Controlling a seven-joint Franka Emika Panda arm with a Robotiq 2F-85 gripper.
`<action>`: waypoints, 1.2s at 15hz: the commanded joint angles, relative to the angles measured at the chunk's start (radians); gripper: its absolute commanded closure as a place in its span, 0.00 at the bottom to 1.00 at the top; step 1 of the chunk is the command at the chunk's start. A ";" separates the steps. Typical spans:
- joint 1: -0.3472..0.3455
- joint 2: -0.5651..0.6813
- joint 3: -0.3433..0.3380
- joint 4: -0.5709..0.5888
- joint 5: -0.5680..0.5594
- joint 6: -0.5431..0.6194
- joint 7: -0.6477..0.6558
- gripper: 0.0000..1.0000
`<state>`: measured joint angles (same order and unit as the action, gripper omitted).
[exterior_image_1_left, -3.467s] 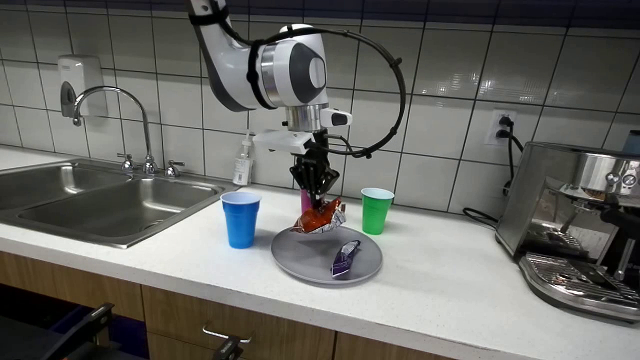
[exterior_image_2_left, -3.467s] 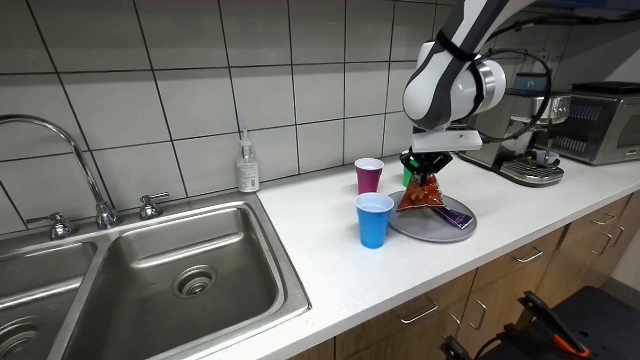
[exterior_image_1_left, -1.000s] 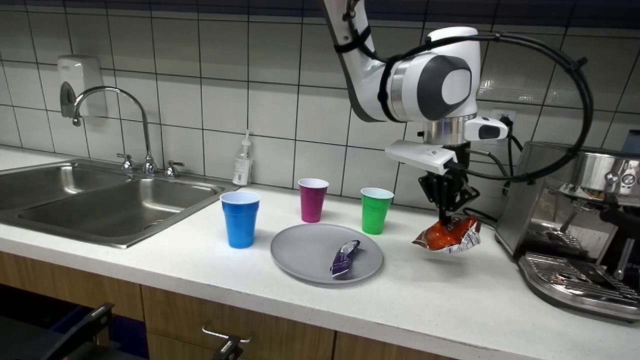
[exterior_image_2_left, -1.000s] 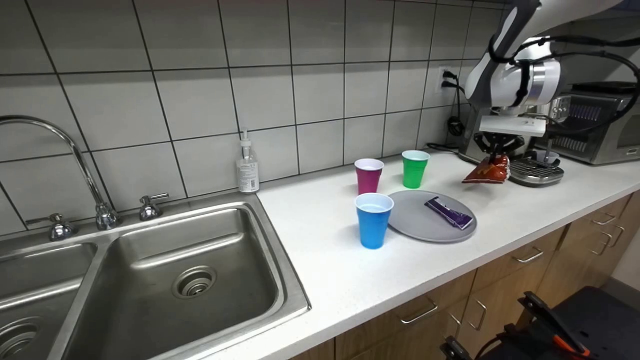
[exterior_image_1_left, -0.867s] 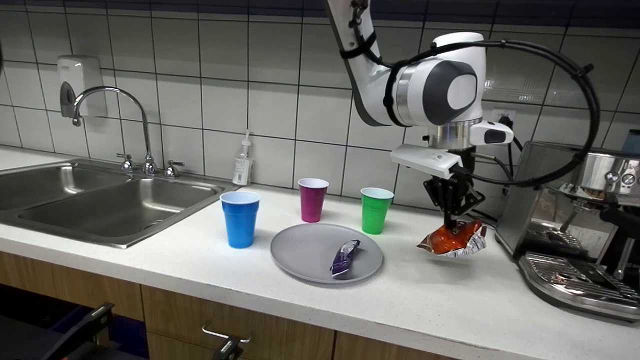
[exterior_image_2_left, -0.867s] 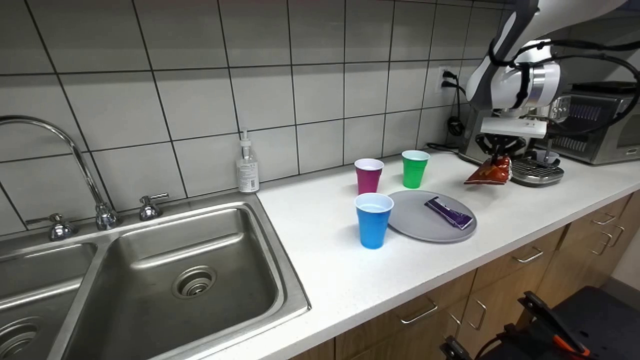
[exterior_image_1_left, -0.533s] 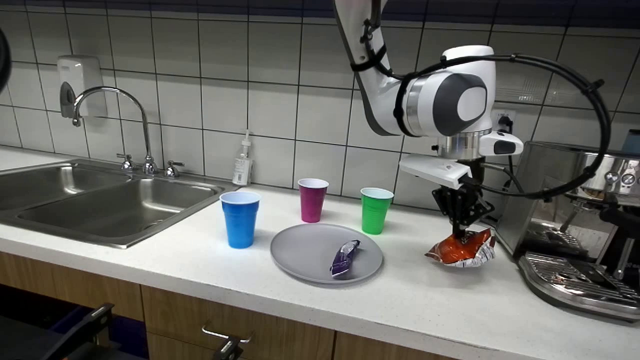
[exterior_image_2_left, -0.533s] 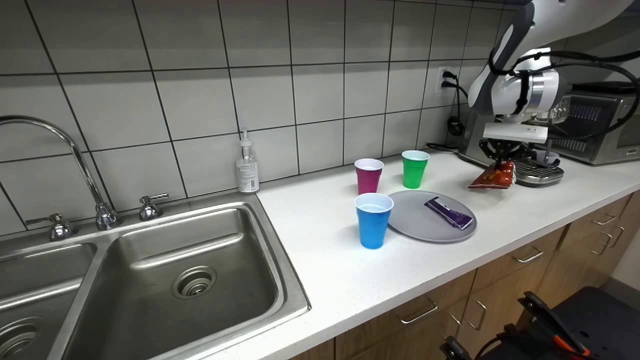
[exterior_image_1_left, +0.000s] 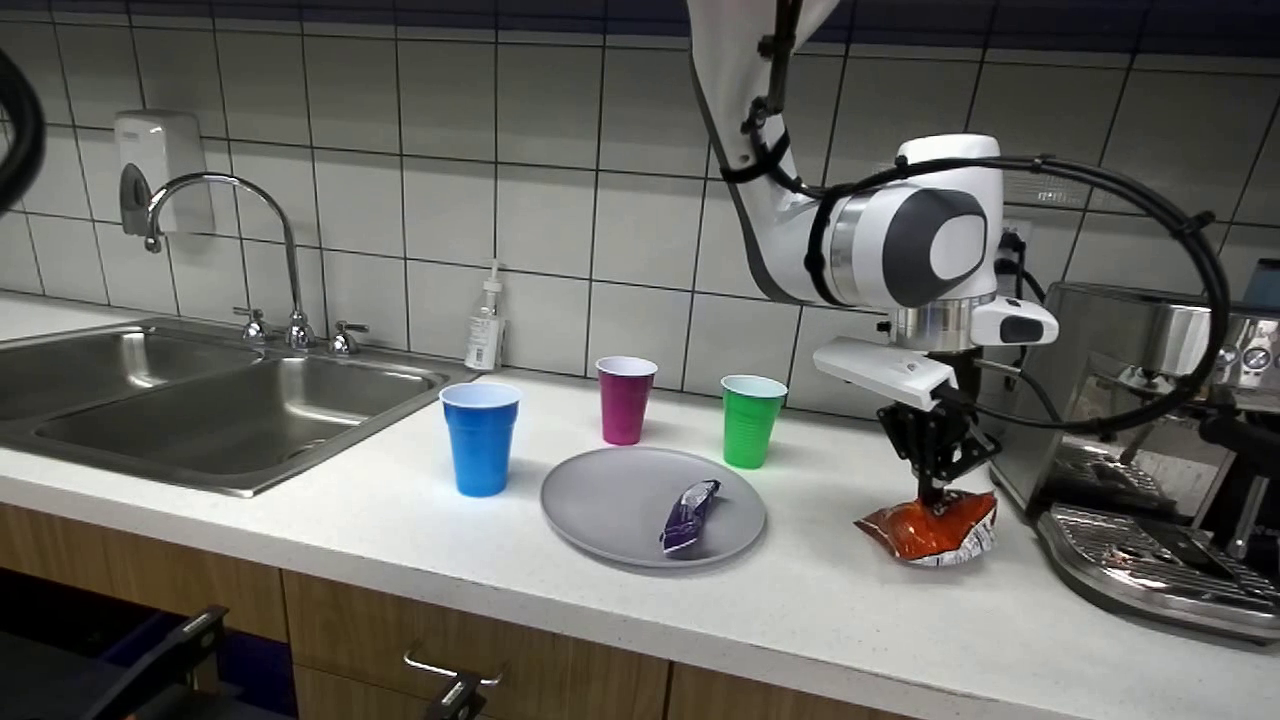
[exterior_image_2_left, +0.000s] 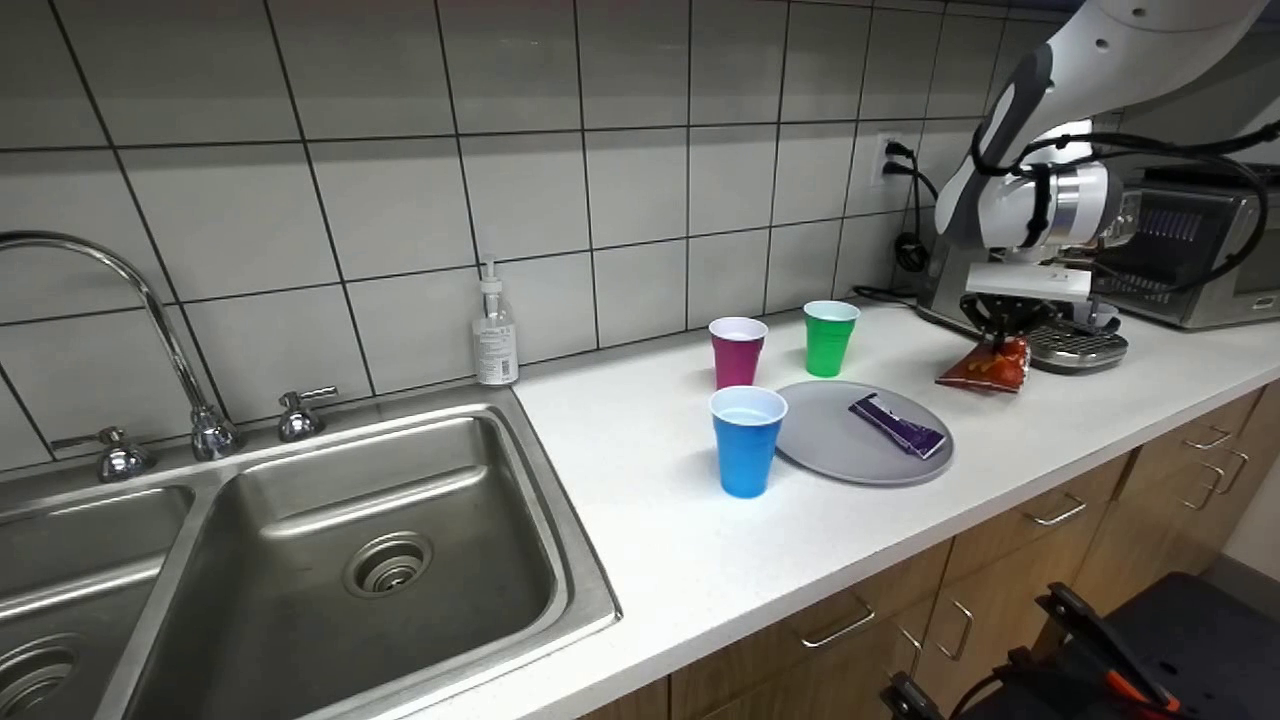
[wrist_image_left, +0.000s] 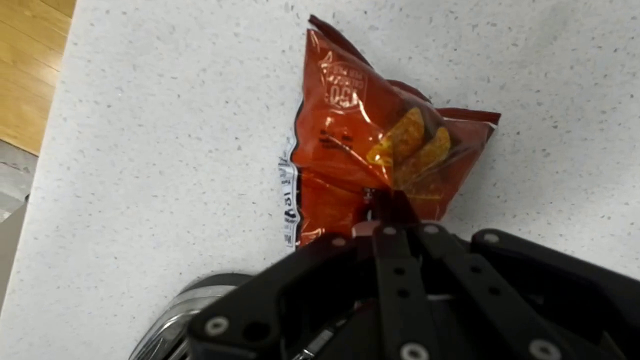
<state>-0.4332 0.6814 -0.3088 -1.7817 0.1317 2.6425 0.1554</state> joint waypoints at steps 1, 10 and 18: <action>-0.019 0.045 0.008 0.074 0.018 -0.050 0.009 1.00; -0.031 0.003 0.013 0.061 0.030 -0.047 -0.003 0.28; -0.012 -0.188 0.008 -0.140 0.027 -0.016 -0.043 0.00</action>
<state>-0.4472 0.6136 -0.3083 -1.7978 0.1509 2.6263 0.1492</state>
